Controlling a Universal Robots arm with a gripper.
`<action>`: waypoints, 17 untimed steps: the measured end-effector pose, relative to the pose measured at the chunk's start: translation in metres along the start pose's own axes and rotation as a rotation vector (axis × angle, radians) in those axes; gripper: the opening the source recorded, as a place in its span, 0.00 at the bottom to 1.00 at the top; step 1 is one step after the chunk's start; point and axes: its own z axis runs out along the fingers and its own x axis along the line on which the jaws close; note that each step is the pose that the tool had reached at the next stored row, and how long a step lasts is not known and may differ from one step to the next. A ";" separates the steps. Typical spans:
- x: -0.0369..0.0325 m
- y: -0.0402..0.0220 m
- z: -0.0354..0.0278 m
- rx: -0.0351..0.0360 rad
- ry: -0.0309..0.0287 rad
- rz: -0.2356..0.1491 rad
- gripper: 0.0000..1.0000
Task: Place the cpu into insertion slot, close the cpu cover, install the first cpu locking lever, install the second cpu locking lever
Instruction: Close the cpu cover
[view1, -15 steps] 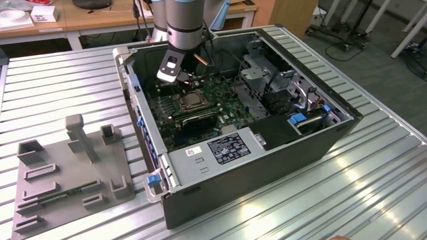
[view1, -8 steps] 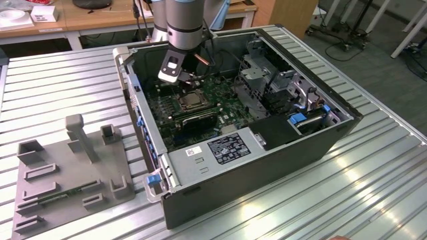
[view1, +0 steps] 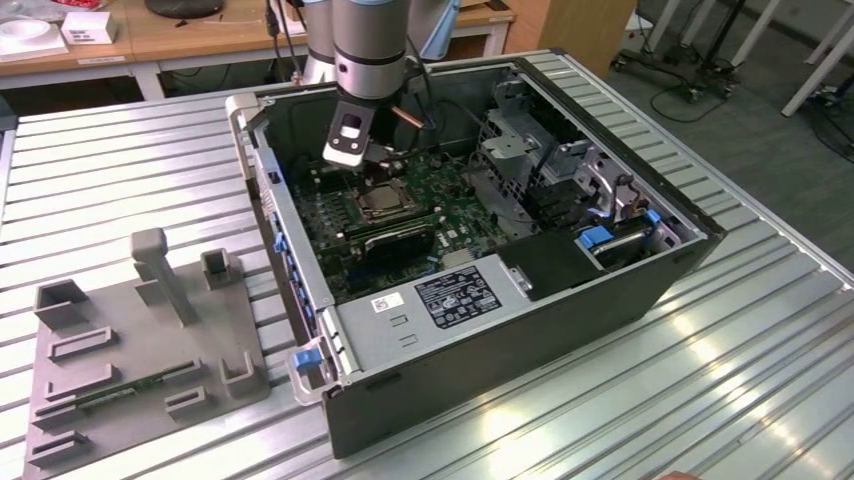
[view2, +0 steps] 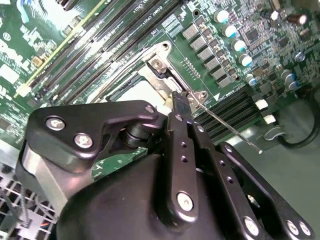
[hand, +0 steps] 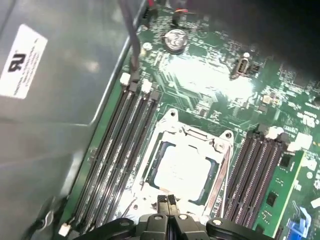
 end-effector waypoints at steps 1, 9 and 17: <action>0.0000 0.0000 0.0000 0.0008 0.0008 -0.014 0.11; 0.0000 0.0000 0.0000 0.0084 0.0077 -0.140 0.11; 0.0000 0.0000 0.0001 0.0152 0.0138 -0.252 0.11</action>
